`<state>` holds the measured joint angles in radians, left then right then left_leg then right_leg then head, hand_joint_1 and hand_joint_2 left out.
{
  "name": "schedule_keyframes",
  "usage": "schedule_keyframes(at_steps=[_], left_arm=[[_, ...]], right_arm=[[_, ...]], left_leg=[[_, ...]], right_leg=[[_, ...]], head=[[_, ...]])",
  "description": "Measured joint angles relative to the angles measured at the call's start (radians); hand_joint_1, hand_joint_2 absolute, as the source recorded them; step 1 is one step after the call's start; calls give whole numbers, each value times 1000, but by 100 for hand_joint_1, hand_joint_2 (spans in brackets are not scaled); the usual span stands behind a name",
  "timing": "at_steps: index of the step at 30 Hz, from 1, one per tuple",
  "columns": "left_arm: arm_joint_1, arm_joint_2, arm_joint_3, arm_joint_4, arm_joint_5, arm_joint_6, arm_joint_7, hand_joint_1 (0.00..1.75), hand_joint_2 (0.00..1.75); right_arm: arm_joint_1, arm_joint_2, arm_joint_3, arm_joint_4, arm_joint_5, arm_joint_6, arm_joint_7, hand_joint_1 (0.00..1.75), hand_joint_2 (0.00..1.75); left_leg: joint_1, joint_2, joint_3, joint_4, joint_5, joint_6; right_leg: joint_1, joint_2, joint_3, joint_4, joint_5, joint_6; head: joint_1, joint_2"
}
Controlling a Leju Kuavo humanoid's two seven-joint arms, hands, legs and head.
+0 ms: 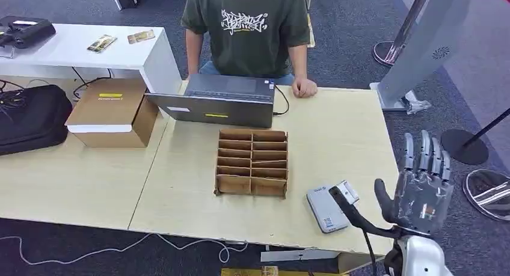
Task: Pass the card to the sensor for recognition and then transmit it.
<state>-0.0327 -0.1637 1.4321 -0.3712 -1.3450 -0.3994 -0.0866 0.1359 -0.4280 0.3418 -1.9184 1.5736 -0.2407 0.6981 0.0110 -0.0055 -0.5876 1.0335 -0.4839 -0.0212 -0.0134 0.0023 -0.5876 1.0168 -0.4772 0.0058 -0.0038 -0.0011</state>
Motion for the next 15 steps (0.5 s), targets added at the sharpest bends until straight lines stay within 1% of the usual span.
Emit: schedule_keyframes(at_steps=[2,4,7,11,15], left_arm=[[4,-15,0,-22,11,-21,0,0,0],[9,-29,0,-48,10,-37,2,0,0],[10,-40,3,-67,2,-43,3,0,0],[11,-43,5,-79,-7,-43,3,0,0],[11,-43,7,-79,-9,-47,3,0,0]], right_arm=[[18,24,31,3,0,-1,0,0,175],[24,52,78,18,0,0,0,0,175],[22,84,128,50,0,12,0,0,175],[20,126,180,82,0,38,0,0,175],[19,151,208,100,0,45,0,0,175]], left_leg=[[0,0,0,0,0,0],[0,0,0,0,0,0],[1,0,0,0,0,0],[1,0,0,0,0,0],[1,0,0,0,0,0]], right_leg=[[0,0,1,0,0,0],[0,1,0,0,0,0],[0,0,0,0,-1,-1],[1,0,0,0,-1,-2],[1,0,0,0,-1,-2]], head=[[0,0],[0,0],[0,0],[0,0],[0,0]])
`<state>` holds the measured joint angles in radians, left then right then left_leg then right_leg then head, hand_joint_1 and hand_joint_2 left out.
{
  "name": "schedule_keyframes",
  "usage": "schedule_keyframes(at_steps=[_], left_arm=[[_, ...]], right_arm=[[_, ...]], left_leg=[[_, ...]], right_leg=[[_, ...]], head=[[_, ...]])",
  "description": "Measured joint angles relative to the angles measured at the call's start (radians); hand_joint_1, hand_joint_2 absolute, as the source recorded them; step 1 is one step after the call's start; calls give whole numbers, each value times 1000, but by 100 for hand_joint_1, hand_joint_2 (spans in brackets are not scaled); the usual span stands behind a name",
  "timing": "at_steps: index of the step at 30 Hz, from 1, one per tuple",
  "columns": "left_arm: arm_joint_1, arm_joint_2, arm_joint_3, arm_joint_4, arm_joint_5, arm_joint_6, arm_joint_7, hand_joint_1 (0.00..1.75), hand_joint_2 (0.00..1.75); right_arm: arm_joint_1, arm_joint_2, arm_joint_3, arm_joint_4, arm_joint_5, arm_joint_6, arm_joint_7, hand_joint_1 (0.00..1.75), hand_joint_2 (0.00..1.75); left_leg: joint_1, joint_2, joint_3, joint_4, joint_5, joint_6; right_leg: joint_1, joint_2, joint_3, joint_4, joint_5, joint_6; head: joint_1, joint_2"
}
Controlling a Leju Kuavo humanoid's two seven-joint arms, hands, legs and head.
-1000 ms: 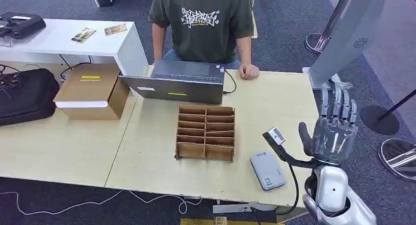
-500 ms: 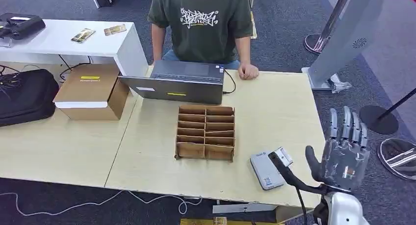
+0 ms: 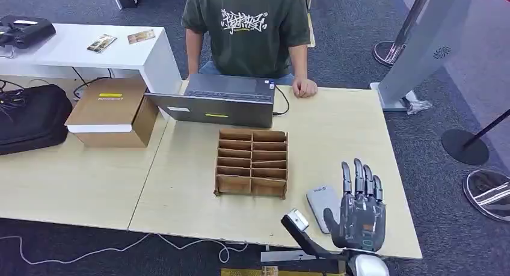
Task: Pass the card to the sensor for recognition and then transmit it.
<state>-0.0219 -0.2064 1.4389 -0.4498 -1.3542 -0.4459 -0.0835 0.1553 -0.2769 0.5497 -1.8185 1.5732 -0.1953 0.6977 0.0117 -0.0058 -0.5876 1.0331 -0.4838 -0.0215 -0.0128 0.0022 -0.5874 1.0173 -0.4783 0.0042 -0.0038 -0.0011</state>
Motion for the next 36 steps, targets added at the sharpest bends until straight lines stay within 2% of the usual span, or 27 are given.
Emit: schedule_keyframes(at_steps=[6,14,18,22,30,36], left_arm=[[0,2,8,0,-14,6,0,0,0],[-3,11,8,0,-36,25,0,0,0],[-5,14,8,0,-42,30,0,0,0],[-7,17,8,2,-46,40,0,0,0],[-14,18,10,4,-50,41,0,0,0],[-17,19,13,5,-52,42,0,0,0]], right_arm=[[0,48,48,19,0,5,0,0,175],[-12,108,108,52,0,-5,-48,0,175],[-21,130,114,68,0,-16,-104,0,175],[-29,154,111,112,0,-66,-188,0,175],[-45,193,106,173,0,-81,-232,0,175],[-66,246,70,255,0,-127,-338,0,175]], left_leg=[[0,0,0,0,0,0],[0,0,0,0,0,0],[0,0,0,0,0,0],[0,0,0,0,0,0],[0,0,0,0,0,0],[0,0,0,0,0,0]], right_leg=[[0,0,0,0,0,0],[0,0,0,0,0,0],[0,0,0,0,0,0],[0,0,0,0,0,0],[0,0,0,0,0,0],[0,0,0,0,0,0]], head=[[0,0],[0,0],[0,0],[0,0],[0,0],[0,0]])
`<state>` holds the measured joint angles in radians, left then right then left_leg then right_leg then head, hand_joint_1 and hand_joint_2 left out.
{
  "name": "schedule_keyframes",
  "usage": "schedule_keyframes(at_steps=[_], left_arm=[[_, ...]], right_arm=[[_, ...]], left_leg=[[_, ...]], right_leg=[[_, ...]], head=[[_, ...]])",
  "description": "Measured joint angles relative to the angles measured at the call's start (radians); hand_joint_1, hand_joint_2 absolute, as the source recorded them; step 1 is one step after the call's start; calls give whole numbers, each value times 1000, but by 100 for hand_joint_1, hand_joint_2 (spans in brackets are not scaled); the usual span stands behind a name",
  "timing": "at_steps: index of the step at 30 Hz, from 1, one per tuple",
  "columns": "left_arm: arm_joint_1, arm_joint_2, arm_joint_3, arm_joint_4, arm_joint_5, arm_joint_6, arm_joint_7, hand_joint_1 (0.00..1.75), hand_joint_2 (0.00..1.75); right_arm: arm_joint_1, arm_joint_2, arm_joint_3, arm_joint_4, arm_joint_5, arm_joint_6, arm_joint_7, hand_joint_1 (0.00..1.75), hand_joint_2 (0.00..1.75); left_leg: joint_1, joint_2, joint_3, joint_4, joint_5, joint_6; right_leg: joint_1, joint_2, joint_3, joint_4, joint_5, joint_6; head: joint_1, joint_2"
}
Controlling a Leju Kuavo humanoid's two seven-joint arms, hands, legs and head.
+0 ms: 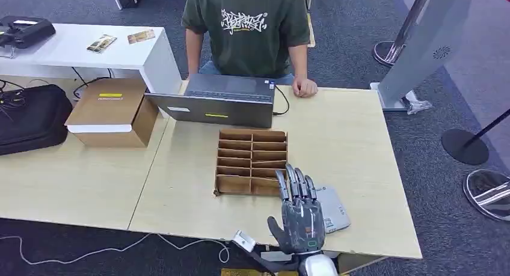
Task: Pass the card to the sensor for recognition and then transmit it.
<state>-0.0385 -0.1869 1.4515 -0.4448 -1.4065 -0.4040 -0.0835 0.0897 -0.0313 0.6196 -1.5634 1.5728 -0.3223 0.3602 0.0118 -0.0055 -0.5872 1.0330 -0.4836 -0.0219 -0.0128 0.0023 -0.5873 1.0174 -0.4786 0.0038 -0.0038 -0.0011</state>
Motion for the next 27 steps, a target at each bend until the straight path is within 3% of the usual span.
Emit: schedule_keyframes(at_steps=[7,19,27], left_arm=[[-1,7,0,7,-3,1,2,0,0],[-2,14,0,14,-6,1,9,0,0],[-4,23,0,16,-12,-1,9,0,0]], right_arm=[[-41,65,-63,82,0,-11,-82,0,175],[-100,104,-102,181,0,-26,-79,0,175],[-185,98,-59,288,0,-1,52,0,175]], left_leg=[[0,0,0,0,0,0],[0,0,0,0,0,0],[0,1,1,0,0,0]], right_leg=[[0,0,0,0,0,0],[0,0,0,0,0,0],[0,1,0,0,0,0]], head=[[0,0],[0,0],[0,0]])
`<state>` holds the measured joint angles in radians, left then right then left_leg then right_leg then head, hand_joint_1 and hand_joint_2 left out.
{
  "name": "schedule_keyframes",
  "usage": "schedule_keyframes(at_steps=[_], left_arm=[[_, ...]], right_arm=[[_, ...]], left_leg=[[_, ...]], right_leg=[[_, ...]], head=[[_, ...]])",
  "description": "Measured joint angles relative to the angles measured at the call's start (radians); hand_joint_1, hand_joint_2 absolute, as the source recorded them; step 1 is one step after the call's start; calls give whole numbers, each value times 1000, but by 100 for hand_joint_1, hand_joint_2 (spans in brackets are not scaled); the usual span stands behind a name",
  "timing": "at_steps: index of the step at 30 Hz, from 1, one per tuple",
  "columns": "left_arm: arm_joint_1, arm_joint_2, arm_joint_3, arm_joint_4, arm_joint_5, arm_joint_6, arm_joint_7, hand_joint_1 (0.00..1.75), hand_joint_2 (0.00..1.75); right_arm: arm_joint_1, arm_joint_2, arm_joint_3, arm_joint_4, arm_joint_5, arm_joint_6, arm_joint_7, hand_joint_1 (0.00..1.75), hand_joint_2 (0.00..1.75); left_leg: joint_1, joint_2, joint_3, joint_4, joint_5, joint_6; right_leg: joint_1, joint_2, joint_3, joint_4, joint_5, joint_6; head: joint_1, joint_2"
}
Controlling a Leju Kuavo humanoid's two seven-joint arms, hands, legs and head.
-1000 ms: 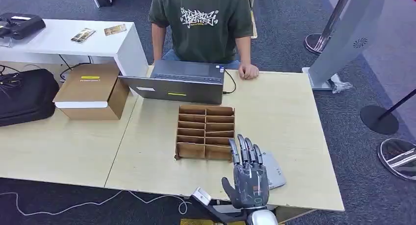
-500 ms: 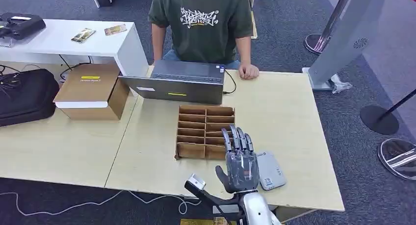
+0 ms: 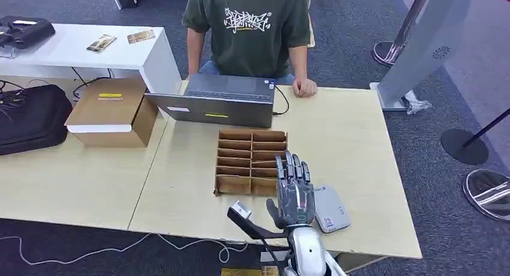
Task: Pass the card to the sensor for recognition and then transmit it.
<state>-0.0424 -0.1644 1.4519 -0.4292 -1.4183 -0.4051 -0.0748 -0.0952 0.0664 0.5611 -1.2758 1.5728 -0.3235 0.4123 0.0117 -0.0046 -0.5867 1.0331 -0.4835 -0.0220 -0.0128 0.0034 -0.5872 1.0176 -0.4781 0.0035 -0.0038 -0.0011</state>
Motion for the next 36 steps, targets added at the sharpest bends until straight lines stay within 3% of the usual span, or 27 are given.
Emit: schedule_keyframes(at_steps=[5,14,24,36], left_arm=[[1,2,1,0,1,-8,0,0,0],[4,6,2,0,1,-20,0,0,0],[5,8,10,0,-6,-23,0,0,0],[6,8,22,0,-9,-23,0,0,0]], right_arm=[[-68,-7,58,64,0,49,28,0,175],[-160,-14,119,175,0,71,9,0,175],[-199,-14,129,238,0,57,-26,0,175],[-206,-40,119,241,0,62,20,0,175]], left_leg=[[0,0,0,0,1,-1],[0,0,0,0,0,-1],[0,-1,0,0,0,-1],[0,-1,0,0,0,0]], right_leg=[[0,0,0,0,0,0],[0,0,0,0,0,0],[0,0,0,0,0,0],[0,0,0,0,0,0]], head=[[0,0],[0,0],[0,0],[0,0]])
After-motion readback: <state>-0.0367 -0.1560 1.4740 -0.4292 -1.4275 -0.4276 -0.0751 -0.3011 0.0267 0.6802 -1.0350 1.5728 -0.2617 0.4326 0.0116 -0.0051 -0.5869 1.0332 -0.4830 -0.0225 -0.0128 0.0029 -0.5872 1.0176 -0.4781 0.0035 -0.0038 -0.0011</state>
